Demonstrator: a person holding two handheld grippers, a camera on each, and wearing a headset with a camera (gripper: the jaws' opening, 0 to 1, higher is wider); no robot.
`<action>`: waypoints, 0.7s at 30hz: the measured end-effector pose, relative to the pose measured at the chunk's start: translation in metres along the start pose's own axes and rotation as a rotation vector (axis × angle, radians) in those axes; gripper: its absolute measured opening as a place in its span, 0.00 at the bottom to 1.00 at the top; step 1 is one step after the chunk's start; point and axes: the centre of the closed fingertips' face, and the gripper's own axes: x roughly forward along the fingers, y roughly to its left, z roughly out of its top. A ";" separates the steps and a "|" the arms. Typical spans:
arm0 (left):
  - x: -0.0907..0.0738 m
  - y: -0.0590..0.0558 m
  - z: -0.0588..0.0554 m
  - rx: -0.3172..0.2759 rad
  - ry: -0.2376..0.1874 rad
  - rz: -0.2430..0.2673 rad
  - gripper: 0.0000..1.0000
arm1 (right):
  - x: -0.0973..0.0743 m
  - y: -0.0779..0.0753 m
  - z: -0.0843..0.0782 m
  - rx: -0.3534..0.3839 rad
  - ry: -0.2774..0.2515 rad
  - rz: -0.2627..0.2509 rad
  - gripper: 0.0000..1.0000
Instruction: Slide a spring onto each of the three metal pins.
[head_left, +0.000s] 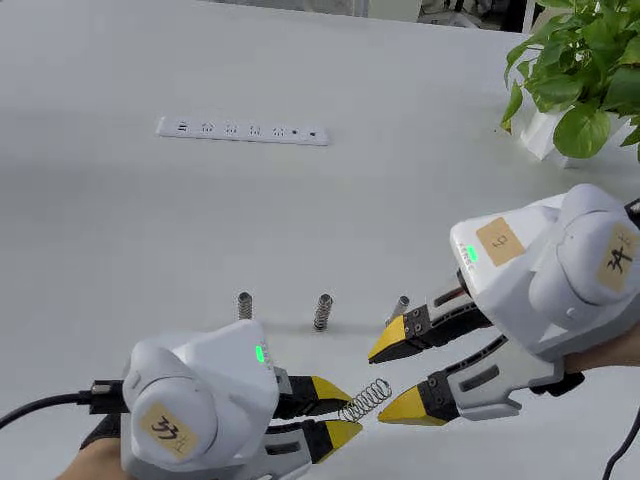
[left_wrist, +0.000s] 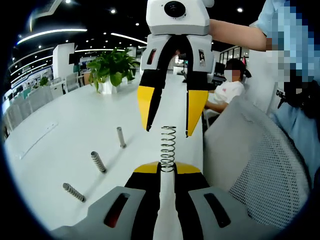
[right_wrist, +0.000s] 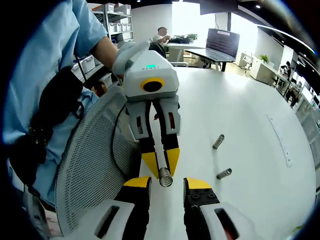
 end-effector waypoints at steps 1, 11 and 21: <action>-0.001 0.000 0.002 -0.003 -0.006 0.003 0.06 | -0.002 0.000 0.000 -0.003 0.013 0.006 0.23; -0.008 0.003 0.016 -0.007 -0.055 0.006 0.06 | -0.001 0.000 0.008 -0.059 0.085 0.045 0.18; -0.011 0.004 0.023 -0.006 -0.081 0.001 0.06 | 0.005 0.001 0.016 -0.077 0.104 0.059 0.11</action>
